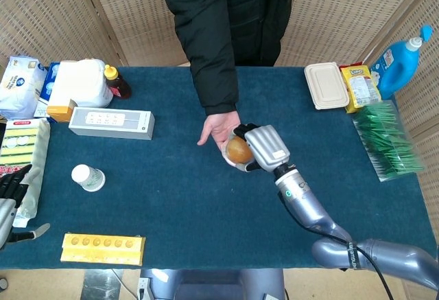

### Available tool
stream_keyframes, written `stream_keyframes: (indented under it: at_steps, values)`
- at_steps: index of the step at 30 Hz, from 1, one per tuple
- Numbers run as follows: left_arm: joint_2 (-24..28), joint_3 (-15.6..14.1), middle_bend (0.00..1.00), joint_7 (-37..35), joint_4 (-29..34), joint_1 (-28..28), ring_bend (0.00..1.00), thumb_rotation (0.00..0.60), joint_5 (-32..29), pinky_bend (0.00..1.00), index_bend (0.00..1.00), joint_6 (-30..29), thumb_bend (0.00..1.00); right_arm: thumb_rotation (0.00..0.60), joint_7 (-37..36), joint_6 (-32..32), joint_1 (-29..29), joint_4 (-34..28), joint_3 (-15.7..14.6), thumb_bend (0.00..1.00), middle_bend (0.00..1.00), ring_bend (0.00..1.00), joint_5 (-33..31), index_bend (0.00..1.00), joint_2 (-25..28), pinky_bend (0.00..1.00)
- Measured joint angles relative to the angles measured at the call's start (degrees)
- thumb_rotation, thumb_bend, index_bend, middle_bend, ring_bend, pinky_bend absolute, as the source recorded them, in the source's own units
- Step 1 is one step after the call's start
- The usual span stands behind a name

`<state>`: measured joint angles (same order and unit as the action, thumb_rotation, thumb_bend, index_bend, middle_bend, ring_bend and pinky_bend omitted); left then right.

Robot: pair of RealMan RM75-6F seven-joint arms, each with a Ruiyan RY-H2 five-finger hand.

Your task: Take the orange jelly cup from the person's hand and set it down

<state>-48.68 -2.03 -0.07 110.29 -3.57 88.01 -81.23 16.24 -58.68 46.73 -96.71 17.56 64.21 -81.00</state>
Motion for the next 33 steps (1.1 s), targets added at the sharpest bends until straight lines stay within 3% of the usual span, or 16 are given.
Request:
stream_keyframes:
  at_steps: [6, 12, 19, 24, 33]
  values:
    - [-0.11, -0.04, 0.00, 0.36, 0.11, -0.06, 0.00, 0.600, -0.04, 0.04, 0.00, 0.10, 0.08, 0.600, -0.90, -2.04, -1.32, -1.84, -0.68, 0.39, 0.49, 0.48, 3.04, 0.53, 1.79, 0.62]
    - [-0.02, -0.06, 0.00, 0.14, 0.10, -0.10, 0.00, 0.600, 0.05, 0.04, 0.00, 0.12, 0.08, 0.600, -1.84, -5.32, -4.50, -6.67, -2.15, 0.39, 0.49, 0.48, 8.01, 0.54, 7.58, 0.62]
    - [0.03, -0.36, 0.00, 0.04, 0.07, 0.04, 0.00, 0.600, 0.78, 0.04, 0.00, -0.14, 0.08, 0.600, -5.09, -10.72, -11.34, -9.56, -7.09, 0.39, 0.49, 0.48, 15.43, 0.54, 14.26, 0.62]
    - [-0.16, -0.56, 0.00, 0.64, 0.15, 0.06, 0.00, 0.600, 1.11, 0.04, 0.00, -0.08, 0.08, 0.600, -6.87, -10.66, -13.15, -5.21, -10.03, 0.39, 0.49, 0.48, 16.72, 0.54, 13.28, 0.61]
    - [-0.55, -0.78, 0.00, 1.76, 0.34, 0.22, 0.00, 0.600, 0.86, 0.04, 0.00, 0.00, 0.08, 0.600, -8.90, -3.71, -12.57, 11.11, -12.07, 0.39, 0.49, 0.45, 13.66, 0.54, 1.95, 0.60]
